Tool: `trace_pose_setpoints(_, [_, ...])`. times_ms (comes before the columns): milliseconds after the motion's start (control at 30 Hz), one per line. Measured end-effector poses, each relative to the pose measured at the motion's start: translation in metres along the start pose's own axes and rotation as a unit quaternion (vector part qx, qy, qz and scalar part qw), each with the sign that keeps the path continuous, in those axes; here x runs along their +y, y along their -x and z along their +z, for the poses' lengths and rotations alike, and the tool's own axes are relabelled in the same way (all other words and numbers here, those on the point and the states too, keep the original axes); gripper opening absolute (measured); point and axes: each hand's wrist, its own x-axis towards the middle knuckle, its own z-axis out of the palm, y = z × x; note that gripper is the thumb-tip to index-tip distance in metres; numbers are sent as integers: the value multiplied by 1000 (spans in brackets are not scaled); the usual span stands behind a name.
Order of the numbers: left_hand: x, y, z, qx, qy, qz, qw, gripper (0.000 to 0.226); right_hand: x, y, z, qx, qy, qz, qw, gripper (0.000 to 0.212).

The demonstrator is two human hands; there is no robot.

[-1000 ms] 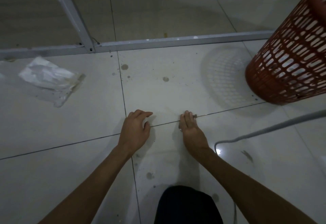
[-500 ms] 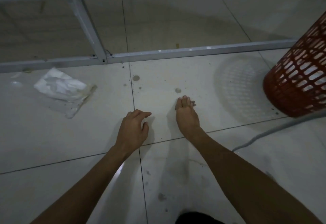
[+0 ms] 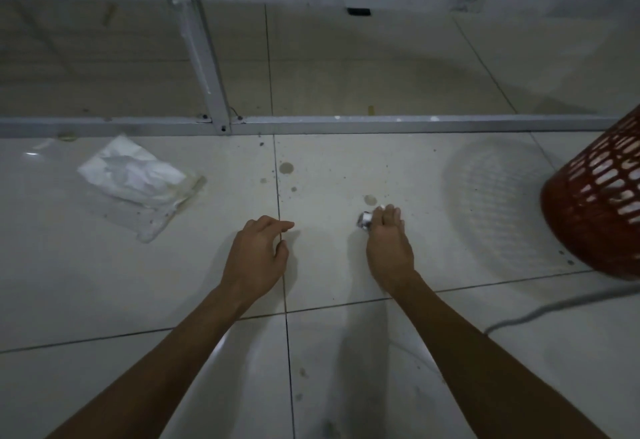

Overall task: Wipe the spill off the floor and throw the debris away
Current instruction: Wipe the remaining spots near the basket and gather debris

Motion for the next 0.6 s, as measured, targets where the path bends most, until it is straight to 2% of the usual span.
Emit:
trace_pose_setpoints(100, [-7, -2, -3, 6, 0, -6, 1000, 34, -19, -19, -8, -13, 0, 10, 1000, 51])
trace_pose_setpoints(200, [-16, -7, -7, 13, 4, -6, 1000, 33, -42, -33, -15, -25, -11, 25, 999, 58])
trace_pose_setpoints(367, [-37, -14, -16, 19, -13, -16, 1000, 33, -64, -62, -19, -23, -36, 37, 998, 49])
trace_pose_setpoints(500, [-53, -17, -22, 16, -25, -22, 999, 33, -87, -73, -19, -10, -32, -21, 999, 52])
trace_pose_setpoints(600, [-63, -17, -27, 20, -28, -25, 999, 31, -112, -80, -20, -34, -50, -83, 995, 57])
